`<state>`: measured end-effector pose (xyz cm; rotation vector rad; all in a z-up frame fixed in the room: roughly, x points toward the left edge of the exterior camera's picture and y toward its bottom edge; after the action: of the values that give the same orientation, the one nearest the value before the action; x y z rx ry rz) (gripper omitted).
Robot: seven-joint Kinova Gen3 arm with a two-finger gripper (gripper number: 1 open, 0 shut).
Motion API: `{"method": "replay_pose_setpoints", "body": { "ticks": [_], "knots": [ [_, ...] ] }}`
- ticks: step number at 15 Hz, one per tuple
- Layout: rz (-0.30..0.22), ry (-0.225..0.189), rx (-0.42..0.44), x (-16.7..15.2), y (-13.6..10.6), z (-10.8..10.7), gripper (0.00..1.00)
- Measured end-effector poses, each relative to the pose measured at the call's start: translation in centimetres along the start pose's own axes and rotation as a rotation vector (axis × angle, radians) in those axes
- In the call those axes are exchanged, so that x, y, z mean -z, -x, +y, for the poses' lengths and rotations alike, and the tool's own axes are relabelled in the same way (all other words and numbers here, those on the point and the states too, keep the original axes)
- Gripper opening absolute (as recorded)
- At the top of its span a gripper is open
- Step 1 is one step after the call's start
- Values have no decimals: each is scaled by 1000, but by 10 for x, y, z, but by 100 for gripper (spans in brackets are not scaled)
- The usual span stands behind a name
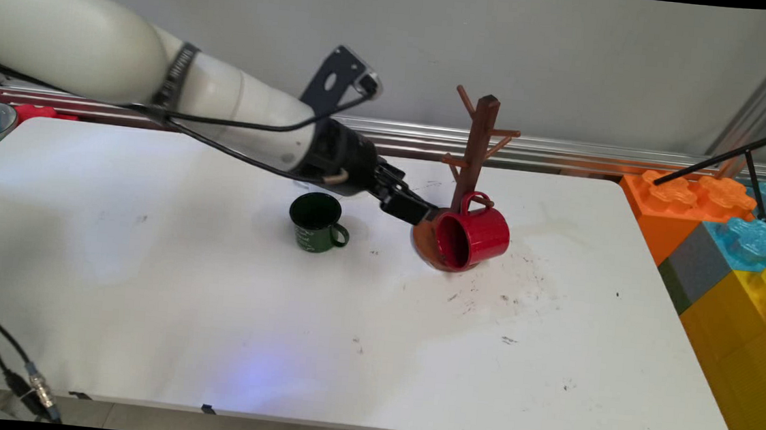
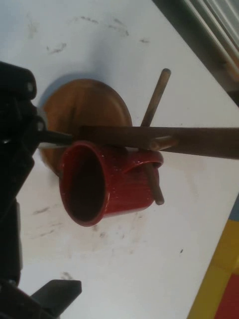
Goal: Pick up the red mug from the rack
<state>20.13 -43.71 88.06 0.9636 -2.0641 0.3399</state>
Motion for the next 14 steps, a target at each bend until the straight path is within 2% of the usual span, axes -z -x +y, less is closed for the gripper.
{"method": "replay_pose_setpoints", "body": {
  "ticks": [7,14],
  "knots": [
    [47,18,49,-52,18,3,100],
    [90,36,120,-83,43,7,100]
  ]
}}
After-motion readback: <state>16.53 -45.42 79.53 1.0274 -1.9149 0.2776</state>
